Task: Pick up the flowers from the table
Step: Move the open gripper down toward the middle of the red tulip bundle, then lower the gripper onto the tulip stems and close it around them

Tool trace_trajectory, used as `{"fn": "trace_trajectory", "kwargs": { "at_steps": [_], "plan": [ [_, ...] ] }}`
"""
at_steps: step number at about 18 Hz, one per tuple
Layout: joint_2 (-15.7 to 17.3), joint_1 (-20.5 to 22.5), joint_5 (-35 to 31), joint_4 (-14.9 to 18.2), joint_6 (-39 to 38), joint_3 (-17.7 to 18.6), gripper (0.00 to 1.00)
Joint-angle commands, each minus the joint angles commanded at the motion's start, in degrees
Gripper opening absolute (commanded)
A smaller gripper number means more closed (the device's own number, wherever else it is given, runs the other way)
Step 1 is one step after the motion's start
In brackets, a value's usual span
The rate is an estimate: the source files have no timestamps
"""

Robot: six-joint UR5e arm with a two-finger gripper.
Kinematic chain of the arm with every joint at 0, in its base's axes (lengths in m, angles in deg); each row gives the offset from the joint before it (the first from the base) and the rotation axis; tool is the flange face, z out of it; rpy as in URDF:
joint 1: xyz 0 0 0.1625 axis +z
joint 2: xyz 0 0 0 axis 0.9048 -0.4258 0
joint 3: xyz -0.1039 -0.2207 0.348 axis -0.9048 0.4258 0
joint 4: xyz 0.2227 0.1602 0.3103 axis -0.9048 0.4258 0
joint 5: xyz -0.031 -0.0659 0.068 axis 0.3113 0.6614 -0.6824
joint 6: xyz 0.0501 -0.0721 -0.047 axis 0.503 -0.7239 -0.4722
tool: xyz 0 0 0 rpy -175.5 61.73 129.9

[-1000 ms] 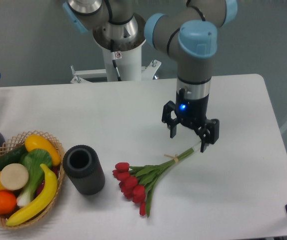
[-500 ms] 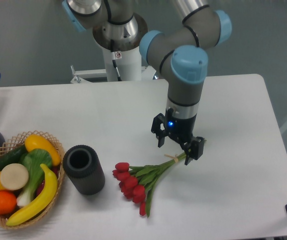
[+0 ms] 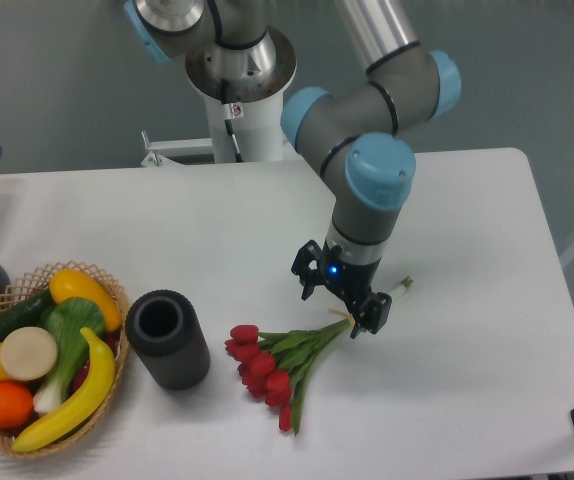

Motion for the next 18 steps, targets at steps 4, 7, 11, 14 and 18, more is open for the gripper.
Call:
{"fn": "trace_trajectory", "kwargs": {
  "at_steps": [4,7,11,14,18],
  "plan": [
    [-1.4,0.0,0.1,-0.2,0.7,-0.1,1.0],
    [-2.7,-0.2,0.2,-0.2,0.7,0.0,1.0],
    [-3.8,-0.5,0.1,-0.2,0.7,0.0,1.0],
    [-5.4,-1.1,0.1,-0.4,0.6,-0.6,1.0],
    [-6.2,-2.2,0.0,-0.5,0.7,-0.6,1.0]
  ]
}}
